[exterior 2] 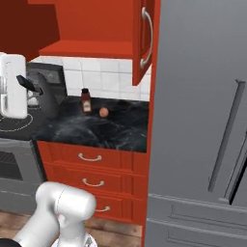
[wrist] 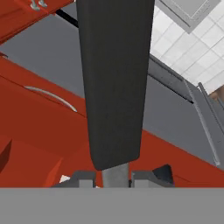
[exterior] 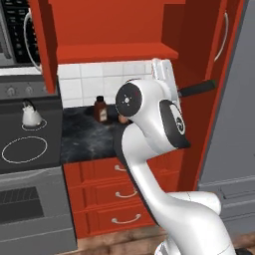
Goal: Pick the pan from the cabinet and place it on the stove. Then turn on the stove burner for the pan.
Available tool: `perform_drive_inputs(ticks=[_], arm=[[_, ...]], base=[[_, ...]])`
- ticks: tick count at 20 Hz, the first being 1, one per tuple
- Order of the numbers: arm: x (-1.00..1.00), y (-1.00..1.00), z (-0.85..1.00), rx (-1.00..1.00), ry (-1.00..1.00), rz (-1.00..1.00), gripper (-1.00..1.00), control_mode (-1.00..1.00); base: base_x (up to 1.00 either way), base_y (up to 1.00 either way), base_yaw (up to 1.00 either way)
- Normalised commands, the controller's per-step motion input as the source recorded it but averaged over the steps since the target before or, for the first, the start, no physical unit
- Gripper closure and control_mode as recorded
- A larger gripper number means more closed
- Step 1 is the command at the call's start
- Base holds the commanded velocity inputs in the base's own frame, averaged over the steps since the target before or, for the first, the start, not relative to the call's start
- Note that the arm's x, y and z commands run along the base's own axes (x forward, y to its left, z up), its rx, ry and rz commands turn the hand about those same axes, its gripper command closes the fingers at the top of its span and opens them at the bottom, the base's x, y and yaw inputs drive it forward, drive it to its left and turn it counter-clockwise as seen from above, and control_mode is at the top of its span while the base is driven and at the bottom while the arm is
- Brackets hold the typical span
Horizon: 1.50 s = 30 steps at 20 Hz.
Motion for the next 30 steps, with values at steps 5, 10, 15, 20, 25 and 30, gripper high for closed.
perform_drive_inputs(ticks=[5,10,15,20,25,30], arm=[[0.00,0.00,0.00,0.00,0.00,0.00,1.00,1.00],[0.00,0.00,0.00,0.00,0.00,0.00,1.00,1.00],[0.00,0.00,0.00,0.00,0.00,0.00,1.00,1.00],[0.00,0.00,0.00,0.00,0.00,0.00,1.00,1.00],[0.00,0.00,0.00,0.00,0.00,0.00,1.00,1.00],[0.00,0.00,0.00,0.00,0.00,0.00,1.00,1.00]], base=[[-0.72,0.11,0.00],[-0.70,0.18,0.00],[-0.56,0.45,0.00],[-0.40,0.66,0.00],[-0.23,0.80,0.00],[-0.10,0.83,0.00]])
